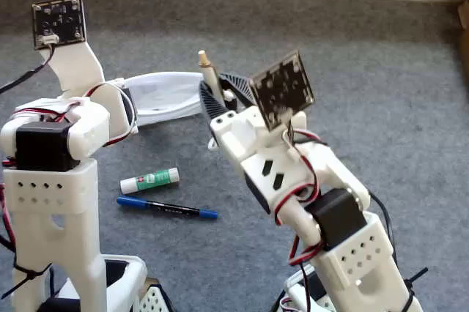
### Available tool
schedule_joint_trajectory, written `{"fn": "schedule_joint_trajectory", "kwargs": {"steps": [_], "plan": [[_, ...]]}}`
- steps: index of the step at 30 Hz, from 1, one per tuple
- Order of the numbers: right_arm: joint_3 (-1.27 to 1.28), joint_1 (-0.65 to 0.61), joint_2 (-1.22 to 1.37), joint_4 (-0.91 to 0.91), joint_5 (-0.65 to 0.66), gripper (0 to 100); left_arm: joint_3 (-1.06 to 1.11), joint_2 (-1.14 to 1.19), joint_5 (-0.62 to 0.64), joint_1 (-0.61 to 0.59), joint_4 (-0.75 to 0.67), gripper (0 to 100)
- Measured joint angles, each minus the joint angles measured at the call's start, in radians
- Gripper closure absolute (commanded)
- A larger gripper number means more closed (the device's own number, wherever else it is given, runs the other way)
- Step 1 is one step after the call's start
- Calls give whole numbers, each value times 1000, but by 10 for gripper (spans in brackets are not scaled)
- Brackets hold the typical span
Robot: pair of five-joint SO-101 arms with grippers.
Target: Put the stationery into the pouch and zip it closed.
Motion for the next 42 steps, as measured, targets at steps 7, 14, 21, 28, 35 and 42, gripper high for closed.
{"fn": "schedule_joint_trajectory", "kwargs": {"steps": [7,14,21,28,35,42], "plan": [[21,-68,-91,-135,0,993,0,0,0,0,0,993],[21,-71,-103,-315,0,993,0,0,0,0,0,993],[166,-71,-103,-545,0,993,0,0,0,0,0,993],[350,-71,-103,-853,0,993,0,0,0,0,0,993],[396,-71,-103,-1008,0,993,0,0,0,0,0,993],[448,-71,-101,-1049,0,993,0,0,0,0,0,993]]}}
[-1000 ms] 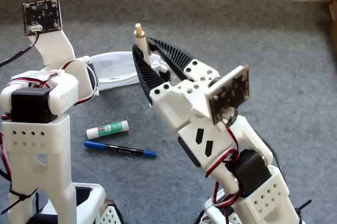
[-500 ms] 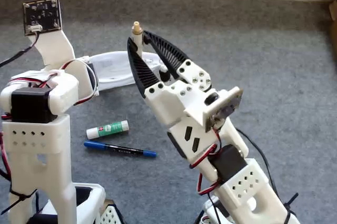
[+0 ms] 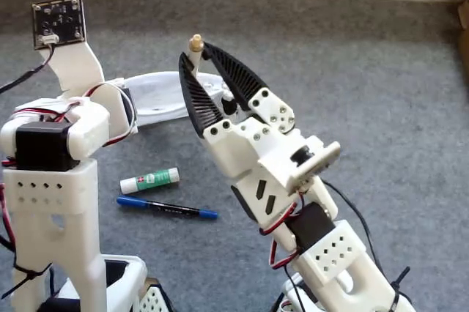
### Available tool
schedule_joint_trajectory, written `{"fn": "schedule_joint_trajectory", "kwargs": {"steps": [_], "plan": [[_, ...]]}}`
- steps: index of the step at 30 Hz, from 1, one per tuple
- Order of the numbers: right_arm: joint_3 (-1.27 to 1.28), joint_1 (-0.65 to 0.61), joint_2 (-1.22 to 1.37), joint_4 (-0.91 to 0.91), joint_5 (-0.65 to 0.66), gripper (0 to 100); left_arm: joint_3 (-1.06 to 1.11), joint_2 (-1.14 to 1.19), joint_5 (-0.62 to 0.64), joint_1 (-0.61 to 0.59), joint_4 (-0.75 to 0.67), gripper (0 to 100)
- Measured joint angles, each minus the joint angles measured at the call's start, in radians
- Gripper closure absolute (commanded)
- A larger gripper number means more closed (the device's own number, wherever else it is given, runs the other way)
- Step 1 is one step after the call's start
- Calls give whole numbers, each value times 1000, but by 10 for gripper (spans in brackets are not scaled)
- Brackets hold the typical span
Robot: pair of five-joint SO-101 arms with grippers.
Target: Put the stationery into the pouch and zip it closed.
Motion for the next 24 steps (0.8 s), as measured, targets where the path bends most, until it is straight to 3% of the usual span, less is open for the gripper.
{"fn": "schedule_joint_trajectory", "kwargs": {"steps": [8,12,17,20,24], "plan": [[9,0,163,-48,0,993,0,0,0,2,0,993],[40,-3,158,-34,-110,993,0,0,0,2,0,993],[43,-3,61,196,-304,993,0,0,0,2,0,993],[43,-3,9,338,-324,993,0,0,0,2,0,993],[43,-43,-5,373,-330,993,0,0,-2,2,0,993]]}}
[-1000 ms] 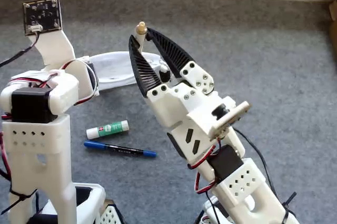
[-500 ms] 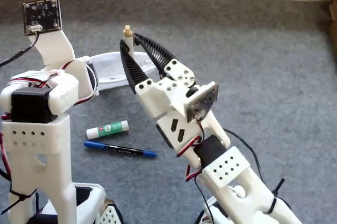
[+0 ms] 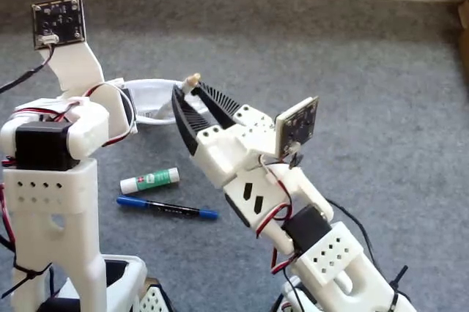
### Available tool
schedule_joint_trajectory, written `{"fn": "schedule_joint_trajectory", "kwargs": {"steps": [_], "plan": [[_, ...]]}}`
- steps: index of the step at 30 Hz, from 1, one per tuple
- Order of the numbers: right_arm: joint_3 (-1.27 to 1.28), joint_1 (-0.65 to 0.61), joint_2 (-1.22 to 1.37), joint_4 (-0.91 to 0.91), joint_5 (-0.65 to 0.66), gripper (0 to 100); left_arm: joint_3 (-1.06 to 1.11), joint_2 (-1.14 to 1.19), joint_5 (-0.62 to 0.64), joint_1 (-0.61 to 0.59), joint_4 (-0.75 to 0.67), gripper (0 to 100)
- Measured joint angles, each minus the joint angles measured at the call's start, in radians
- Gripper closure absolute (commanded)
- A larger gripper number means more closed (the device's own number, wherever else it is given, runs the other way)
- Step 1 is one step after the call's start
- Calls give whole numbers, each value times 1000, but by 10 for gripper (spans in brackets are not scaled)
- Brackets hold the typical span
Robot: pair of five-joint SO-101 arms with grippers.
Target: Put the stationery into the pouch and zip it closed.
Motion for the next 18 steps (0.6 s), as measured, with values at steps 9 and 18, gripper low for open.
{"fn": "schedule_joint_trajectory", "kwargs": {"steps": [9,18], "plan": [[-2,-75,48,2,0,978,0,0,0,-8,0,993],[2,-114,98,15,-2,869,2,0,0,-28,0,993]]}}
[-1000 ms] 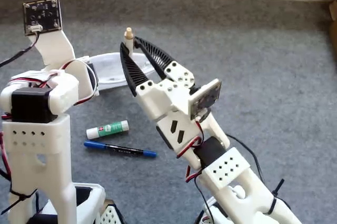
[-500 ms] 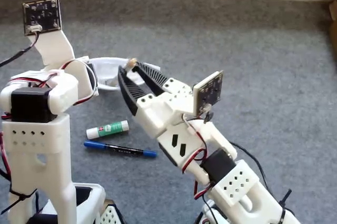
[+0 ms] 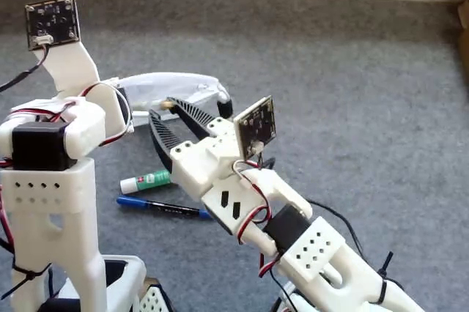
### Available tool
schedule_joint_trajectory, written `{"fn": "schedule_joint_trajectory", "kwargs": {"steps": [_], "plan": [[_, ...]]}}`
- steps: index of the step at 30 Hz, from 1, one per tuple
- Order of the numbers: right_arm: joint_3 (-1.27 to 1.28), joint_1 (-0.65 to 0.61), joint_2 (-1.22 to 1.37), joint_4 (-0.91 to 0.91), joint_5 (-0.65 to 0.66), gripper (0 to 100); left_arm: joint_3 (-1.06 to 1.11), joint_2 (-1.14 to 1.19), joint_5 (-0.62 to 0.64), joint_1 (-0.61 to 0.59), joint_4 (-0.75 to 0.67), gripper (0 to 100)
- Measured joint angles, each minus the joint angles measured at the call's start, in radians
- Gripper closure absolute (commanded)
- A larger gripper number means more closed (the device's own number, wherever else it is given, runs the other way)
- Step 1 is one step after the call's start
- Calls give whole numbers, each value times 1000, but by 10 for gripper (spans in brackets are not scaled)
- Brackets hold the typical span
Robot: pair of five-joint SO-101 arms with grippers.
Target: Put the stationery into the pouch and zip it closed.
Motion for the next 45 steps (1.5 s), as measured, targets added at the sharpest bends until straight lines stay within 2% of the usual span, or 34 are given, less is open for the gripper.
{"fn": "schedule_joint_trajectory", "kwargs": {"steps": [7,20,30,40,45], "plan": [[0,-11,2,25,0,869,0,0,0,-3,0,993],[-86,15,-77,361,2,869,0,0,-2,-3,0,993],[-259,121,-38,634,55,869,0,0,-5,-186,0,993],[-445,123,115,896,112,869,0,0,14,-374,-15,993],[-468,91,242,941,169,869,0,0,14,-402,-15,993]]}}
